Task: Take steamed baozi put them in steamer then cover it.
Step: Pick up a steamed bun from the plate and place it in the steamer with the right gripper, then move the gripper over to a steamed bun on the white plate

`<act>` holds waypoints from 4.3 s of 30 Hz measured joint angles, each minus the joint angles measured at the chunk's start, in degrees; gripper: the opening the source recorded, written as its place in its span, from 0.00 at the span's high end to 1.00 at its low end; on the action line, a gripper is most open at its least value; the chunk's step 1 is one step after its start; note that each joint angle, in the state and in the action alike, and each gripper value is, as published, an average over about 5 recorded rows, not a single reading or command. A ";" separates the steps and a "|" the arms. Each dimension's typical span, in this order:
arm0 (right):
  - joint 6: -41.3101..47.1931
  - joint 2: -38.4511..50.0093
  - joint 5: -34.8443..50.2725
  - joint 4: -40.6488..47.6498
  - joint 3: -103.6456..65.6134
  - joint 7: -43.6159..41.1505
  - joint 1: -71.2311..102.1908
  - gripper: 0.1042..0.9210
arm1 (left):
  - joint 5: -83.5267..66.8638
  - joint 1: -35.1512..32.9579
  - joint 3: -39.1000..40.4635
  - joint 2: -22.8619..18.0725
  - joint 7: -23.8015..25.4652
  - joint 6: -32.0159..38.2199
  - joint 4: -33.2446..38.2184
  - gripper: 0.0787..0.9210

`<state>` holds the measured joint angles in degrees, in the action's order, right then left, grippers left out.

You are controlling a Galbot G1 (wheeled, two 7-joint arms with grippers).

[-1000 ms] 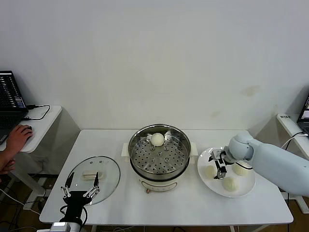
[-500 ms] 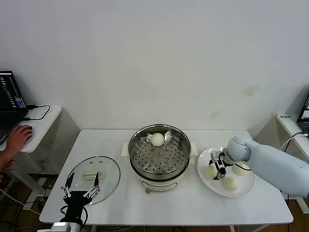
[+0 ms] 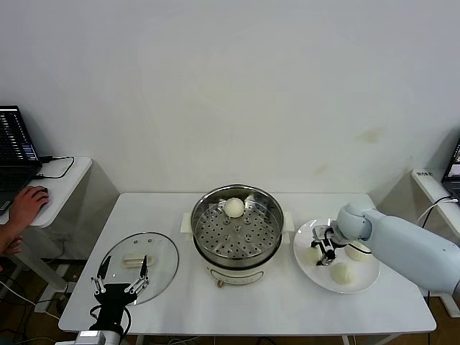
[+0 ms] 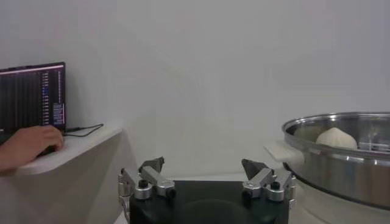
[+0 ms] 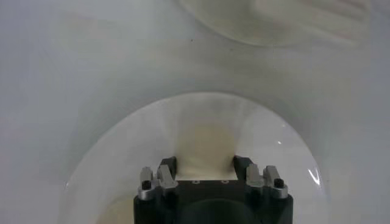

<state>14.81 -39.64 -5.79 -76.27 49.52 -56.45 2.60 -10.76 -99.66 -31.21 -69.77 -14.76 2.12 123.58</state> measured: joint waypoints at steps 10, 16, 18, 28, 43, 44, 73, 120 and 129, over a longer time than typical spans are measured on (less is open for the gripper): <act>0.54 6.12 4.56 -5.10 3.16 -2.69 -9.50 0.44 | -0.02 0.39 0.38 0.29 0.03 -0.05 0.04 0.12; 1.88 8.69 9.56 -8.69 8.35 -2.96 -20.18 0.43 | -0.03 0.56 0.68 0.78 0.04 -0.05 0.08 0.12; 2.63 8.75 11.61 -9.94 10.72 -2.72 -24.44 0.43 | -0.05 0.70 0.73 0.96 0.03 -0.05 0.11 0.12; 9.18 1.66 24.39 -14.30 20.38 0.97 -40.66 0.42 | -0.36 1.40 0.42 1.51 -0.03 -0.19 0.19 0.12; 21.17 -17.42 37.92 -11.82 23.17 10.11 -39.29 0.42 | -0.43 1.46 -0.38 0.54 -0.10 -0.33 0.54 0.12; 21.66 -18.56 38.17 -11.34 23.23 10.56 -38.75 0.42 | -0.41 1.47 -0.38 0.44 -0.10 -0.35 0.58 0.12; 26.44 -35.71 36.24 4.01 22.89 13.77 -28.00 0.18 | -0.46 1.36 -0.35 -0.35 -0.15 -0.22 2.14 0.12; 5.12 16.22 7.34 -18.51 13.89 -4.87 -20.58 0.12 | 0.52 1.04 0.00 0.98 0.01 -1.00 1.74 0.12; 3.40 16.63 1.50 -16.44 4.36 -4.13 -6.53 0.12 | 0.92 0.31 -0.36 0.40 0.01 -1.12 2.02 0.12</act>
<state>18.21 -23.01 -4.28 -92.71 53.88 -60.59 -3.94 -9.85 -99.35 -31.57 -69.37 -14.75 1.00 125.60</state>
